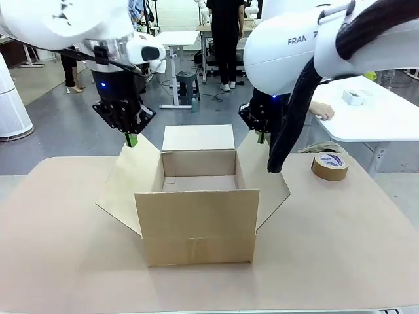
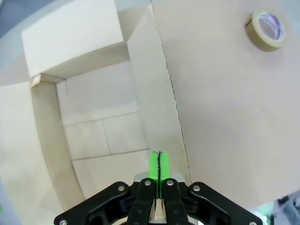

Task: Wrap the clocks to prevent damage.
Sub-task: Open the side flaps of the Package Box.

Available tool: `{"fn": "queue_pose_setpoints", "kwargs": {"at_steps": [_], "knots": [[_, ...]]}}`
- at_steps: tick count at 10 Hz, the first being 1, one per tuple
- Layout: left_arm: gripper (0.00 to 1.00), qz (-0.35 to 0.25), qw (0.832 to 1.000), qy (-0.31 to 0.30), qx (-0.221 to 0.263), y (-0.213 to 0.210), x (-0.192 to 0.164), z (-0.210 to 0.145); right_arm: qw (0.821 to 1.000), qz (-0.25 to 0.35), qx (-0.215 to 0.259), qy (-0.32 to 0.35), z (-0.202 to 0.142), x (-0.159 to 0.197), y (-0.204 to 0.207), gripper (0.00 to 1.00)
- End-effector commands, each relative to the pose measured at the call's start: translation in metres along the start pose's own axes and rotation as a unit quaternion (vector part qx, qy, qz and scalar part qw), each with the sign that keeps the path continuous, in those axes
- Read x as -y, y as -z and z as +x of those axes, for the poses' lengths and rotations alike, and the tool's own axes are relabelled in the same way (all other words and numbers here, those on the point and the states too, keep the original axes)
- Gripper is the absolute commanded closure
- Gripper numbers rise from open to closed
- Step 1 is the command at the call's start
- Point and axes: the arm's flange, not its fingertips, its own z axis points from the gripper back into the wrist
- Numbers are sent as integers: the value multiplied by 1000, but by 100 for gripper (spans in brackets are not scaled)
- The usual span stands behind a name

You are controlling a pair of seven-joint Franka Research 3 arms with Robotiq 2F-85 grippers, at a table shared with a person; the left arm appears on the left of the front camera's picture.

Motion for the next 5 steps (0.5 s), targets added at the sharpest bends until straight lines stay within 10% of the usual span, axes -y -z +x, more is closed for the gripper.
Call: {"fn": "queue_pose_setpoints", "kwargs": {"at_steps": [1, 5], "knots": [[100, 15, 999, -22, -26, 15, 3, 21, 999, -15, -11, 27, 20, -17, 9, 99], [100, 4, 997, -37, -73, 55, -5, 43, 997, -28, -28, 68, 43, -3, 43, 99]]}}
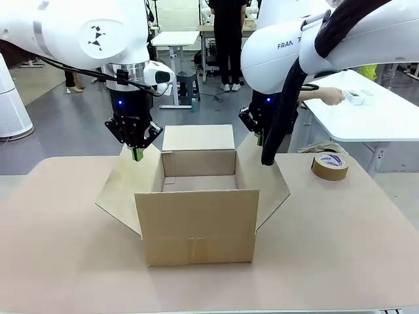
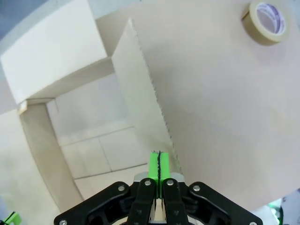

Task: Wrap the clocks to prevent damage.
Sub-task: Open the side flaps of the Package Box.

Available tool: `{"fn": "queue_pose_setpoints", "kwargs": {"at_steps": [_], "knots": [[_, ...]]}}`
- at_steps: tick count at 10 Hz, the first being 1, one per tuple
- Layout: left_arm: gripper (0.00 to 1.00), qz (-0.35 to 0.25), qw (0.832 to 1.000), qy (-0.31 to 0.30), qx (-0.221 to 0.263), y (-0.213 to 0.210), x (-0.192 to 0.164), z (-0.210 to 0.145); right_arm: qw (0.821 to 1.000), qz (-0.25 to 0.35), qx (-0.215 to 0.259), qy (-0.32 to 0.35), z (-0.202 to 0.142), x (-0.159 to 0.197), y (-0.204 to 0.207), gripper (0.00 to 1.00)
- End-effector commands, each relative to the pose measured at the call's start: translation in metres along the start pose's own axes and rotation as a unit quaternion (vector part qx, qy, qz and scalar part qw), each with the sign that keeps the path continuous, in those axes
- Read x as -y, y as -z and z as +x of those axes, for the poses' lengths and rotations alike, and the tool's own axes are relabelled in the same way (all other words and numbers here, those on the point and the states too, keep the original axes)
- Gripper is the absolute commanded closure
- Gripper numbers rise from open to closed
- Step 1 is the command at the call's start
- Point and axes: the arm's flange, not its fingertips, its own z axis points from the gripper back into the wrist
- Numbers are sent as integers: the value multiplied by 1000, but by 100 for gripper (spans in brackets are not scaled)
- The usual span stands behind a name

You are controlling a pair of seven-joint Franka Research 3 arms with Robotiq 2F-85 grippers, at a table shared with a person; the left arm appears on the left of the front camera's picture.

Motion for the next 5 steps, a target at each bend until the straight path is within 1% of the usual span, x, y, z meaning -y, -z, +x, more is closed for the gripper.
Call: {"fn": "queue_pose_setpoints", "kwargs": {"at_steps": [1, 3, 5], "knots": [[100, 18, 999, -28, -7, 6, -1, 14, 1000, -15, -1, 27, 14, 1, 14, 99], [100, 28, 998, -51, -7, 23, -7, 26, 999, -21, -15, 32, 19, 12, 32, 99], [100, 22, 998, -64, -21, 38, -17, 35, 998, -30, -29, 41, 24, 23, 50, 99]]}}
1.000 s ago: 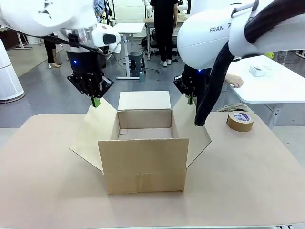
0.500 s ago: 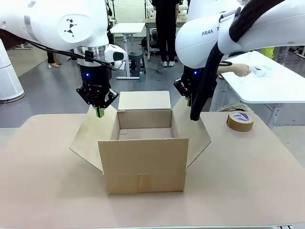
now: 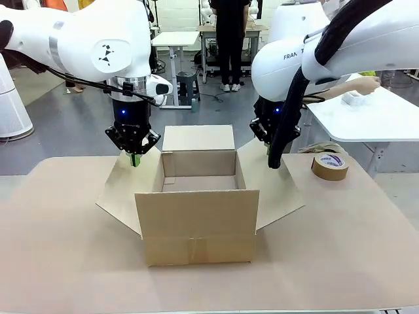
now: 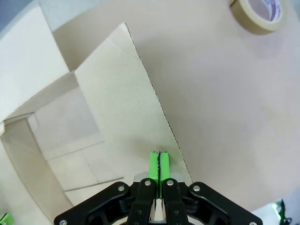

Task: Wrap the clocks to prevent damage.
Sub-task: Open the side flaps of the Package Box.

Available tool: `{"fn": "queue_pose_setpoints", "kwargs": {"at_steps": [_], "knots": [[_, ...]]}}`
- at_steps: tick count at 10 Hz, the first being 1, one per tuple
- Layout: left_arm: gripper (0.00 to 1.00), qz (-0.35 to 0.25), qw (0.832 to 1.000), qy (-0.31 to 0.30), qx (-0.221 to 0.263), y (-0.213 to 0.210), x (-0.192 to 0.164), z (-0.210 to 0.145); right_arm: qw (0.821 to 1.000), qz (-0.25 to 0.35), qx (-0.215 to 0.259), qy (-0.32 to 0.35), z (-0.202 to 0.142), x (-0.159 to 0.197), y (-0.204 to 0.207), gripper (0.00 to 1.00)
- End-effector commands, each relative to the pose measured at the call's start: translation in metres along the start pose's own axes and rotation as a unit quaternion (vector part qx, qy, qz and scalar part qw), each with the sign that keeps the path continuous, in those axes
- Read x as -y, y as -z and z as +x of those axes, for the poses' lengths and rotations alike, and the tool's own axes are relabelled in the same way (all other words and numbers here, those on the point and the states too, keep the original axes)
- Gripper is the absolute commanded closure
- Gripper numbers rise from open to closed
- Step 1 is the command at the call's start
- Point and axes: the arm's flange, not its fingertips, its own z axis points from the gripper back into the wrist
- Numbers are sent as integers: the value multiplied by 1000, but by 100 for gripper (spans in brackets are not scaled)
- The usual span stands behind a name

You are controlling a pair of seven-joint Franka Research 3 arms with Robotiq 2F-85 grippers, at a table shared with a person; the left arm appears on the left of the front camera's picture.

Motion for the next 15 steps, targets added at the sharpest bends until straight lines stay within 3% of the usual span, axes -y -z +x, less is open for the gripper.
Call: {"fn": "queue_pose_setpoints", "kwargs": {"at_steps": [1, 3, 6, 10, 15], "knots": [[100, 7, 1000, -25, -1, 9, -1, 13, 1000, -14, 2, 14, 4, 4, 17, 99], [100, 0, 999, -38, -10, 29, -11, 19, 999, -19, 17, 19, 13, 12, 38, 99], [100, -24, 999, -44, 11, 57, -25, 18, 1000, 20, 21, 5, 27, 21, 67, 99], [100, -73, 996, -38, 17, 85, -35, 26, 999, 47, -9, 6, 40, 28, 95, 99], [100, -77, 996, -32, 38, 85, -42, 24, 999, 33, -13, 15, 40, 29, 99, 99]]}}
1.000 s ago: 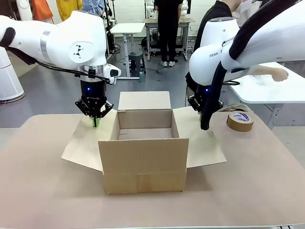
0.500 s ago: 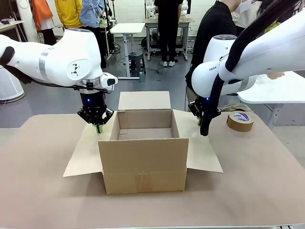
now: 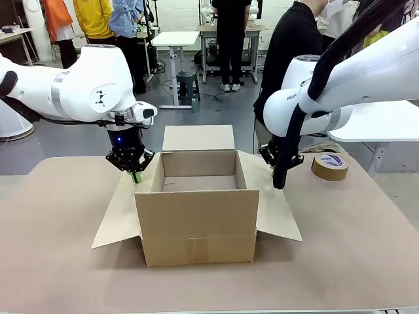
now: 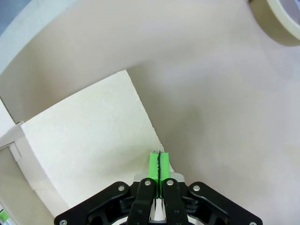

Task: Wrap the clocks to prevent damage.
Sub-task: Open the side flaps of the Package Box, then once the human has placed the objects inside and stepped back, release both hands from the side flaps of the Package Box.

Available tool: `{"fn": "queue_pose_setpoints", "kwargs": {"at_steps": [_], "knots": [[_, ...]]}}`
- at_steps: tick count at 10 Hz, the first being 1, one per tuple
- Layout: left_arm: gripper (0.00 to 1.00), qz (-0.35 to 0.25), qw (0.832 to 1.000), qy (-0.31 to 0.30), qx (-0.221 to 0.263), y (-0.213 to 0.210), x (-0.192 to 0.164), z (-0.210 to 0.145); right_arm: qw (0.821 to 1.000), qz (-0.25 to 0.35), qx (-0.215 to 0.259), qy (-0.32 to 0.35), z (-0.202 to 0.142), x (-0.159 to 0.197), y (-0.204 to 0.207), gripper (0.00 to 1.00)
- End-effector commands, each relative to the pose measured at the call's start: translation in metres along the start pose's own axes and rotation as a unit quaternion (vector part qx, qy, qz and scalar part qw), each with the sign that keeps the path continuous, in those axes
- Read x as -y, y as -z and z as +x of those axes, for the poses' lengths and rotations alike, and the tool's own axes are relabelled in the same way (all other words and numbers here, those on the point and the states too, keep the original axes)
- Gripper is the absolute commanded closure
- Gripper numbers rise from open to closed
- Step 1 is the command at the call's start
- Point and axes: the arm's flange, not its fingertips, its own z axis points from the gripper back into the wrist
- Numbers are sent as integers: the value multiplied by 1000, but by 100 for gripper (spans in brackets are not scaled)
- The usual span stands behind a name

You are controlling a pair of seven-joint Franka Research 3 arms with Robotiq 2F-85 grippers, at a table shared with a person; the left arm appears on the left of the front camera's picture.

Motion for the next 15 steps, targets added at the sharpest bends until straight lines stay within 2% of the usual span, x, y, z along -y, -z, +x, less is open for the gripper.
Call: {"fn": "queue_pose_setpoints", "kwargs": {"at_steps": [1, 15], "knots": [[100, 2, 1000, -5, -6, 2, -1, 0, 1000, 1, 2, 1, 2, 0, -1, 99], [100, 2, 1000, -5, -6, 2, -1, 0, 1000, 1, 2, 1, 2, 0, -1, 99]]}}
